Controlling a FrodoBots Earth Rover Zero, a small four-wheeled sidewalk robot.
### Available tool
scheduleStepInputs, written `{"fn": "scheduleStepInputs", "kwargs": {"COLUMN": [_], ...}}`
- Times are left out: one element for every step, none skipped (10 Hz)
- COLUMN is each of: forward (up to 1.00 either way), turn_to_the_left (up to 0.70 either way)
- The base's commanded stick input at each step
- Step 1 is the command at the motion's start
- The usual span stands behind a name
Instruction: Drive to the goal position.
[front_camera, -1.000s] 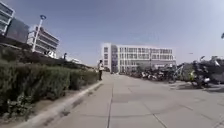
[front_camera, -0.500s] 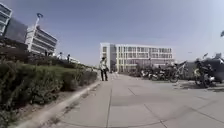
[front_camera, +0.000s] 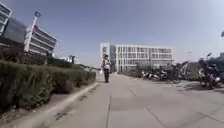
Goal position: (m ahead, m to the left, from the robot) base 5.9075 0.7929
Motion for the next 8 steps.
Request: {"fn": "scheduleStepInputs", "kwargs": {"forward": [0.50, 0.50, 0.50, 0.50, 0.14, 0.00, 0.00, 0.00], "turn_to_the_left": [0.14, 0.00, 0.00, 0.00, 0.00, 0.00, 0.00, 0.00]}}
